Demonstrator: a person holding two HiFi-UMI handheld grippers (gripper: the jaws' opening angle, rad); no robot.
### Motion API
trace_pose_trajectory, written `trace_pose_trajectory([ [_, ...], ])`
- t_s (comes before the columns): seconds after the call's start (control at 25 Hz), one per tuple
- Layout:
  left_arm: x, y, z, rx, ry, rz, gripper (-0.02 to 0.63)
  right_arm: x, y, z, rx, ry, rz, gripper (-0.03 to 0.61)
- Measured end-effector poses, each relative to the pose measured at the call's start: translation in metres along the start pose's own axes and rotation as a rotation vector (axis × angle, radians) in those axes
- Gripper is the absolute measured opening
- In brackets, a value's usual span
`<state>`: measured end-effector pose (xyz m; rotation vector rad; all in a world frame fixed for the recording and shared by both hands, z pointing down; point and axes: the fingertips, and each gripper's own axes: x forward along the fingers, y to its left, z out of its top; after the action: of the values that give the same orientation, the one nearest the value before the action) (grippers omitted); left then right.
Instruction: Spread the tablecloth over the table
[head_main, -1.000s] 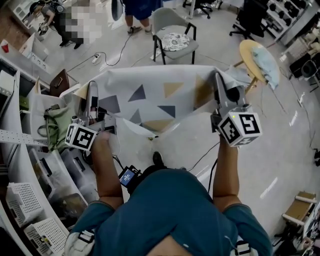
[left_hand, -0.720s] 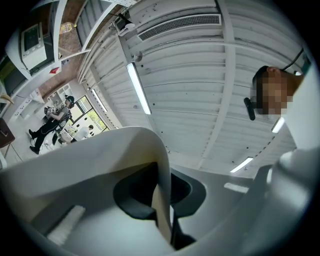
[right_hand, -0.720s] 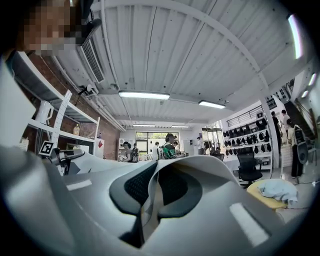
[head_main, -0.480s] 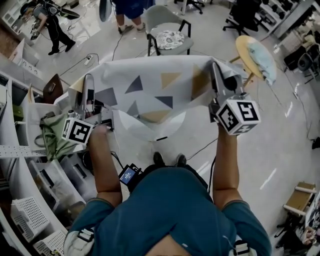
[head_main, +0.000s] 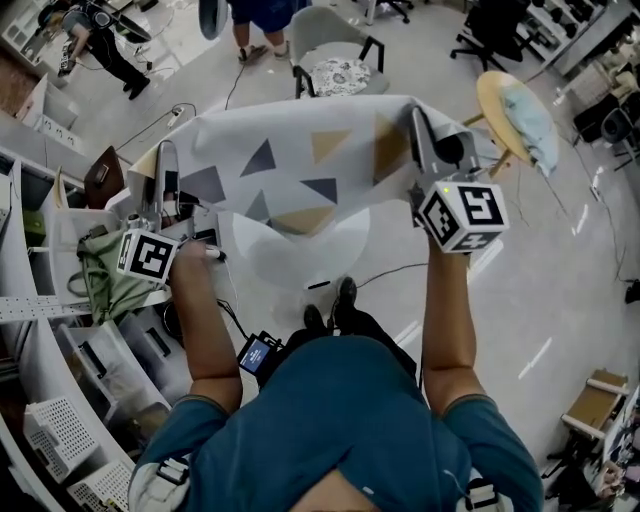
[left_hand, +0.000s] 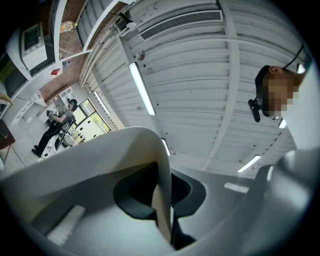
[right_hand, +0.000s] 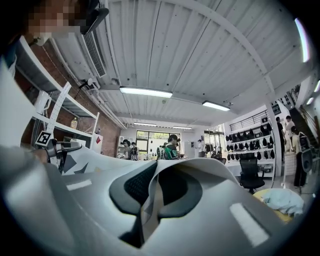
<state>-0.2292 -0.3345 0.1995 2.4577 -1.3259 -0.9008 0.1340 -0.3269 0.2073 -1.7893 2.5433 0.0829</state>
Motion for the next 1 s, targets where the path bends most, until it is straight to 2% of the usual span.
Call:
trace_pose_trajectory([
  [0.08,0.015,0.0,-0.008,-0.016,-0.018,-0.004,0.0,0.012,-0.012,-0.004,-0.009,-0.008,0.005,0.02],
  [0.24,0.032,0.008,-0.021,0.038,-0.006,0.065,0.0,0.037,-0.035,-0.013,-0.005,-0.01,0.037,0.02],
  [0.44,0.052,0.01,-0.023,0.085,-0.038,0.097,0.0,0.067,-0.054,-0.012,-0.004,-0.045,0.089,0.02],
  [0.64,0.071,0.019,-0.027,0.098,-0.058,0.131,0.0,0.097,-0.068,-0.012,0.004,-0.065,0.132,0.02],
  [0.76,0.08,0.026,-0.028,0.056,-0.084,0.121,0.0,0.115,-0.07,-0.014,0.01,-0.073,0.155,0.02],
  [1.0,0.097,0.055,-0.026,0.035,-0.097,0.142,0.0,0.153,-0.067,-0.018,-0.002,-0.085,0.174,0.02],
])
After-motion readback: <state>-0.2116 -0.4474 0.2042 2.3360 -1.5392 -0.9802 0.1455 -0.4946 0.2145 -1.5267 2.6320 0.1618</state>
